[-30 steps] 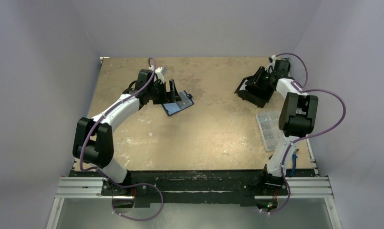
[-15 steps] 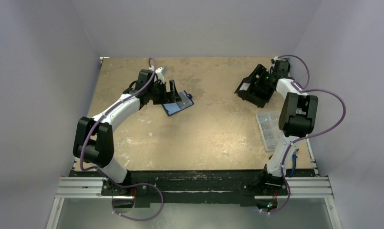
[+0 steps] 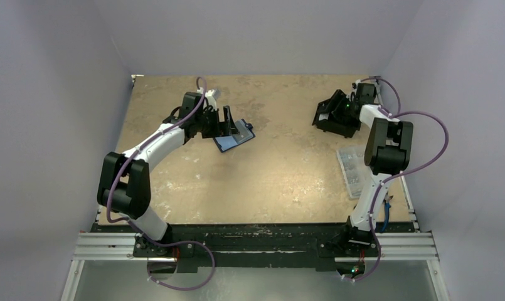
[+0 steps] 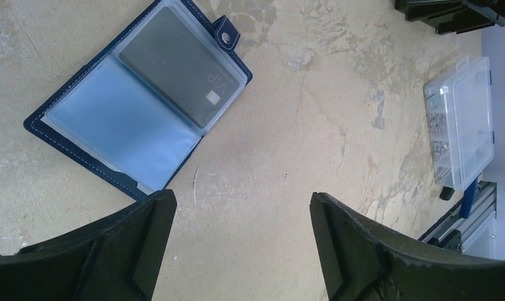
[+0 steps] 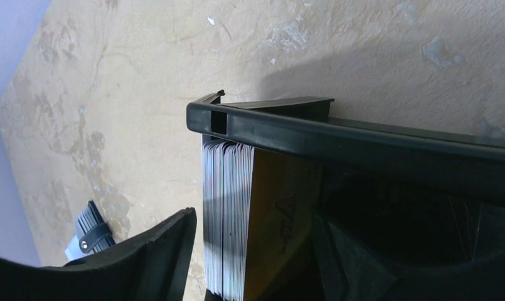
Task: Put the credit cards into the card holder
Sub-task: Pick up the credit card from the storage box.
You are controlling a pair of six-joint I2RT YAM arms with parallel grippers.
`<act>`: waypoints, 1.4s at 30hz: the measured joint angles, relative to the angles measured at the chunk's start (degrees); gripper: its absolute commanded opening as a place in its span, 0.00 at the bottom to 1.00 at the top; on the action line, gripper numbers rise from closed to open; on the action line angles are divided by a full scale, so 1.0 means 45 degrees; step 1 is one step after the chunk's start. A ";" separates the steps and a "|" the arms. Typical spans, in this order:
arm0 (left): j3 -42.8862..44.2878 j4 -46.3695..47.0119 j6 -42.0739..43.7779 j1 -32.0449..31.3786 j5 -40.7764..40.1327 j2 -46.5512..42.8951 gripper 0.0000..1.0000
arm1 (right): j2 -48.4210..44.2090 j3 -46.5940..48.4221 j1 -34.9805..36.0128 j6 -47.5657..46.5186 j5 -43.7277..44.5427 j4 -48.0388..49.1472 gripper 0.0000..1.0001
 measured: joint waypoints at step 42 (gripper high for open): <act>-0.0005 0.0024 0.0005 0.0000 0.0112 0.0291 0.85 | -0.0379 -0.0525 -0.0151 0.0146 -0.1336 0.0865 0.45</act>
